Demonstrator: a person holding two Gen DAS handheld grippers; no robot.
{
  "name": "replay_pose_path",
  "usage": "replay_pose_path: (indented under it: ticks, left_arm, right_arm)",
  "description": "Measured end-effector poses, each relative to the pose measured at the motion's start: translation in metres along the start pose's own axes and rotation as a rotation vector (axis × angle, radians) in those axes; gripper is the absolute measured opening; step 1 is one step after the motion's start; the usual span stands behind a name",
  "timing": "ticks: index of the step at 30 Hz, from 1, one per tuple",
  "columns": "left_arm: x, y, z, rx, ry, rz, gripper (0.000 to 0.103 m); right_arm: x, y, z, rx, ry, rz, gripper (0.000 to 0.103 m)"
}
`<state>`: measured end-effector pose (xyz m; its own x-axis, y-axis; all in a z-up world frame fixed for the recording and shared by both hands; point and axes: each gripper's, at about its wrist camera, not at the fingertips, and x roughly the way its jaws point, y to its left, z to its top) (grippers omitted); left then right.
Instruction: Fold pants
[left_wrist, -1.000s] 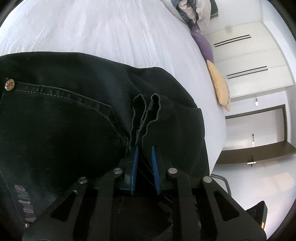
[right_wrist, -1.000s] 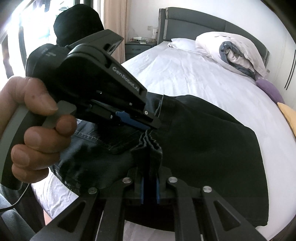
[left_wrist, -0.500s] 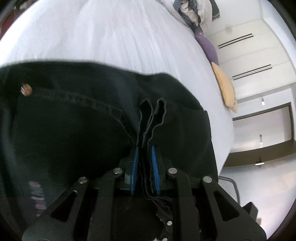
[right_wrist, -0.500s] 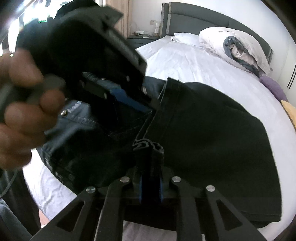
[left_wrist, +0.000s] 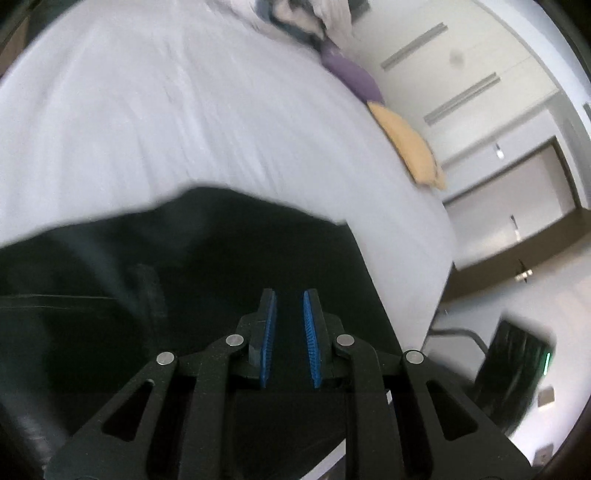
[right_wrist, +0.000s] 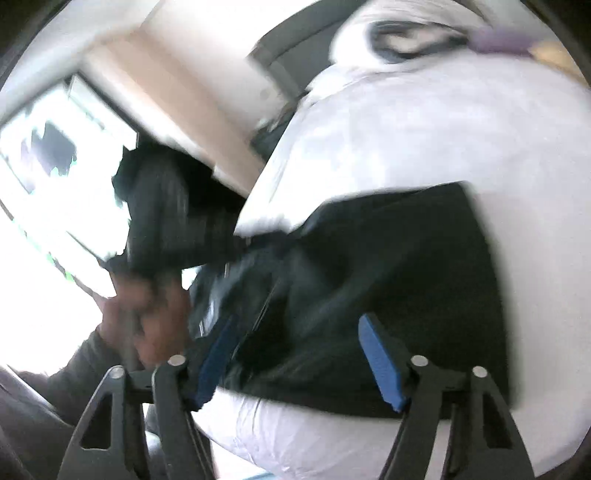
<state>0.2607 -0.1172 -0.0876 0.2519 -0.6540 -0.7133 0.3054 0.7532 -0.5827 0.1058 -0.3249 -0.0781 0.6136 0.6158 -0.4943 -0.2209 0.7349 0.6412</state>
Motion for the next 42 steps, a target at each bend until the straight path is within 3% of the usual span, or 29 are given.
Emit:
replay_pose_path:
  ticks: [3, 5, 9, 11, 12, 13, 15, 20, 24, 25, 27, 28, 29, 30, 31, 35, 40, 42]
  left_arm:
    - [0.038, 0.019, -0.011, -0.053, 0.077, 0.065, 0.015]
    - [0.041, 0.031, -0.020, -0.074, 0.060, 0.019, 0.015]
    - [0.040, 0.043, -0.020, -0.097, 0.063, -0.019, 0.015]
    - [0.042, 0.050, -0.019, -0.113, 0.060, -0.036, 0.014]
    - [0.043, 0.053, -0.020, -0.115, 0.056, -0.041, 0.014]
    - [0.043, 0.054, -0.021, -0.122, 0.048, -0.054, 0.014]
    - [0.042, 0.053, -0.020, -0.118, 0.042, -0.055, 0.014]
    - [0.045, 0.059, -0.024, -0.109, 0.018, -0.055, 0.014]
    - [0.025, 0.049, -0.033, -0.093, -0.032, 0.014, 0.014]
    - [0.013, 0.043, -0.039, -0.074, -0.058, 0.053, 0.014]
    - [-0.018, 0.036, -0.053, -0.052, -0.123, 0.075, 0.021]
    - [-0.038, 0.037, -0.063, -0.058, -0.170, 0.086, 0.045]
    - [-0.056, 0.037, -0.072, -0.075, -0.217, 0.095, 0.086]
    - [-0.080, 0.042, -0.087, -0.113, -0.301, 0.110, 0.098]
    - [-0.104, 0.049, -0.104, -0.162, -0.392, 0.127, 0.103]
    - [-0.160, 0.079, -0.155, -0.328, -0.494, 0.166, 0.103]
    - [-0.186, 0.142, -0.204, -0.617, -0.535, 0.185, 0.102]
    - [-0.185, 0.164, -0.217, -0.708, -0.530, 0.152, 0.102]
  right_arm:
    - [-0.010, -0.045, 0.038, 0.073, -0.009, 0.129, 0.071]
    - [0.010, -0.069, 0.063, 0.109, 0.063, 0.242, 0.071]
    - [0.061, -0.107, 0.079, 0.174, 0.147, 0.234, 0.071]
    - [0.081, -0.143, 0.082, 0.286, 0.158, 0.195, 0.054]
    - [0.083, -0.152, 0.079, 0.314, 0.155, 0.204, 0.040]
    - [0.082, -0.158, 0.077, 0.339, 0.152, 0.209, 0.036]
    - [0.072, -0.155, 0.068, 0.331, 0.174, 0.235, 0.039]
    - [0.042, -0.117, 0.019, 0.157, 0.338, 0.224, 0.042]
    - [0.001, -0.094, -0.016, 0.110, 0.313, 0.179, 0.043]
    - [-0.008, -0.090, -0.021, 0.114, 0.297, 0.171, 0.048]
    - [-0.030, -0.077, -0.026, 0.107, 0.228, 0.159, 0.055]
    - [-0.040, -0.068, -0.024, 0.100, 0.185, 0.183, 0.058]
    - [-0.046, -0.064, -0.020, 0.093, 0.153, 0.201, 0.062]
    - [-0.048, -0.059, -0.013, 0.082, 0.115, 0.216, 0.070]
    - [-0.048, -0.054, -0.007, 0.077, 0.083, 0.227, 0.074]
    - [-0.017, -0.051, 0.026, 0.136, 0.024, 0.275, 0.074]
    - [0.046, -0.055, 0.046, 0.259, 0.055, 0.286, 0.074]
    - [0.065, -0.052, 0.043, 0.276, 0.067, 0.296, 0.074]
